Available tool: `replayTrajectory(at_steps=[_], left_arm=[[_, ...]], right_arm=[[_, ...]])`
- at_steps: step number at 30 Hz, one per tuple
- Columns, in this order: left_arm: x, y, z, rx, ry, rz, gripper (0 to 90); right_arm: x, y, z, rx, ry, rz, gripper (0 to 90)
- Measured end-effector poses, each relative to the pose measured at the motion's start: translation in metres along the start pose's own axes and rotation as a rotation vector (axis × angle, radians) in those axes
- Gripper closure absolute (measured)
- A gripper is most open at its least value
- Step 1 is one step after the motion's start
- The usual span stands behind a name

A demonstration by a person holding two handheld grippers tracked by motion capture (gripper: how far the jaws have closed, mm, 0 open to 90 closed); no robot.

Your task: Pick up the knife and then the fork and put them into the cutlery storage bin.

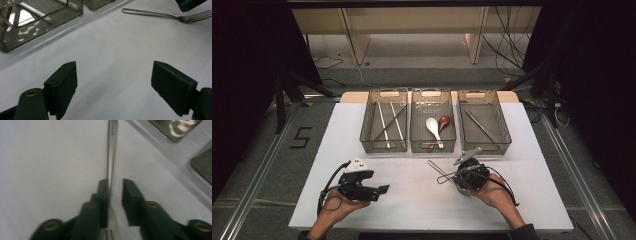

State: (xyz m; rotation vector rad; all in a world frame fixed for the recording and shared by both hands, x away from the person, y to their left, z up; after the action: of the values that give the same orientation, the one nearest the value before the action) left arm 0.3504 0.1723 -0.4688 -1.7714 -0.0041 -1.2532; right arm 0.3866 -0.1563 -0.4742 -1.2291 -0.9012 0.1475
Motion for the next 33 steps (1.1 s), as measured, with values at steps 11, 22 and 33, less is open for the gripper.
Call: replayTrajectory(at_steps=[11, 22, 33], left_arm=[[0.0, -0.001, 0.0, 0.007, -0.006, -0.017, 19.0], [0.0, -0.004, 0.0, 0.009, -0.009, -0.042, 17.6], [0.001, -0.004, 0.0, 0.011, -0.01, -0.047, 17.5]], right_arm=[[0.011, 0.015, -0.001, 0.001, 0.029, 0.071, 50.6], [0.013, 0.025, 0.001, -0.001, 0.014, 0.127, 61.5], [0.016, 0.028, 0.004, -0.007, 0.002, 0.175, 72.8]])
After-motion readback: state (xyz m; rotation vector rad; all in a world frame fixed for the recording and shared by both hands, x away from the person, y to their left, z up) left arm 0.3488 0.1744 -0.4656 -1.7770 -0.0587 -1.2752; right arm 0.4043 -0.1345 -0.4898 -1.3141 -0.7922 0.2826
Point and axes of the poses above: each handheld gripper's, and its own axes: y roughly forward along the jaws, x roughly out of its top, z roughly to its left, the point moved 3 cm from there along y, roughly forward along the jaws, and after that the axes turned 8 degrees about y, right-handed, at the moved point
